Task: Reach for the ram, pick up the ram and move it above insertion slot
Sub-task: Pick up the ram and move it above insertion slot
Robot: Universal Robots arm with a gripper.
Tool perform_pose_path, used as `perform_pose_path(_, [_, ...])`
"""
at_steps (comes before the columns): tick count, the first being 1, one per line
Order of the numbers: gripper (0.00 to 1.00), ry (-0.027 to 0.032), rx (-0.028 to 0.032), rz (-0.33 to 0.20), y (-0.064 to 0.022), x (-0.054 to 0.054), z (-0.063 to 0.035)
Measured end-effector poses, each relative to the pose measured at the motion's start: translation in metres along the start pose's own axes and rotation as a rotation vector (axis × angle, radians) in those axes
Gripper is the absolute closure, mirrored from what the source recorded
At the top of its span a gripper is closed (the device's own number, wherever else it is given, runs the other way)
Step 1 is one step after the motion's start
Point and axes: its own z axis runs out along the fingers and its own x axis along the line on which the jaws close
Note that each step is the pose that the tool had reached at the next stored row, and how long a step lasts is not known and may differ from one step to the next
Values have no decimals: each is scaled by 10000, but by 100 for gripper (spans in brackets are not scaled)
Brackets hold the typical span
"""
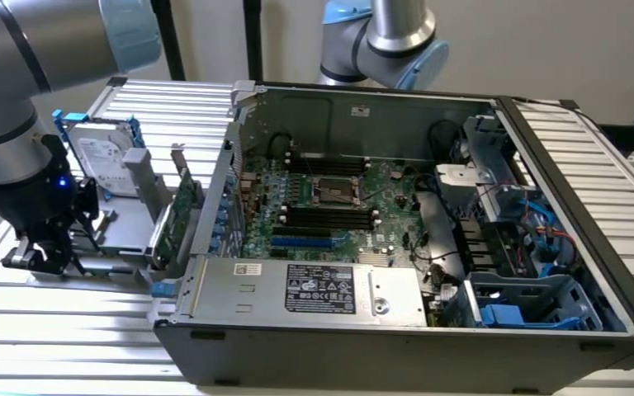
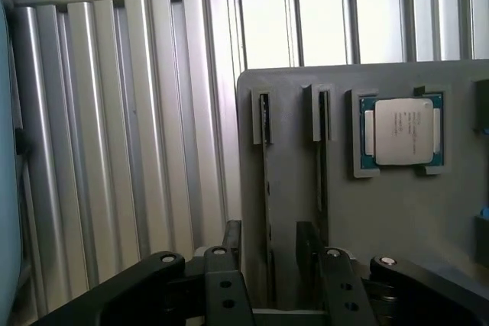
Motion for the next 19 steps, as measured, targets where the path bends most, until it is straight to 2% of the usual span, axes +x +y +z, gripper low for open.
perform_pose_path(12, [58, 0, 0, -92, -2, -2, 212])
perform_pose_path(19, [58, -12, -2, -146, 12, -22, 251])
